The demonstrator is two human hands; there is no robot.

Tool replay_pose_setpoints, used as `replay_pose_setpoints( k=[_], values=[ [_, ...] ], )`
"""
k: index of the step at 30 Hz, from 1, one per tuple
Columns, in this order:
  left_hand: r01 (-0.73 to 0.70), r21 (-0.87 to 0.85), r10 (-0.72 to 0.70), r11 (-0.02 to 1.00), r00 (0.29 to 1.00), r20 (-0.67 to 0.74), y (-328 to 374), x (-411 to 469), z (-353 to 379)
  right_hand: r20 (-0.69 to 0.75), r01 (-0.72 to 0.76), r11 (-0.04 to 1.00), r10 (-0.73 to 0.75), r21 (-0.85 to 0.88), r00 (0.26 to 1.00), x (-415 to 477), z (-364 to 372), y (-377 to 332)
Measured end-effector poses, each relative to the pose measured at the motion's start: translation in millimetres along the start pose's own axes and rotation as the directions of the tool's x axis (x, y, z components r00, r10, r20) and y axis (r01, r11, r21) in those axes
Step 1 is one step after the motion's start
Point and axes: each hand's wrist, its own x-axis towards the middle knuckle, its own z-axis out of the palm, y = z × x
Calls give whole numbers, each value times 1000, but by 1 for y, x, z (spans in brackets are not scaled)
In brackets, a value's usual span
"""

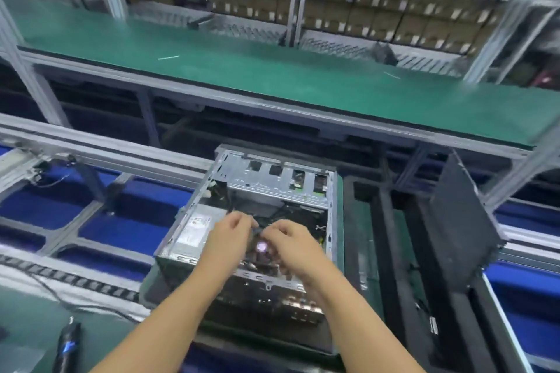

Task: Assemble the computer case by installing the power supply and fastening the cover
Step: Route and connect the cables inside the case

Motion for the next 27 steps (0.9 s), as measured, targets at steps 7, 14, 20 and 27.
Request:
replay_pose_setpoints(
  k=[7,14,20,27],
  values=[
    [-61,116,34,991,974,225,32,23,62,-123,-20,1000,22,24,992,5,-80,25],
    [-152,179,47,972,873,485,36,54,132,-328,-116,991,133,70,935,13,-120,59],
    [-254,171,67,952,719,692,37,57,213,-534,-178,963,261,204,804,1,-159,106],
    [-276,303,-82,912,600,796,23,42,305,-679,-482,865,436,138,590,-27,-230,197]
  ],
)
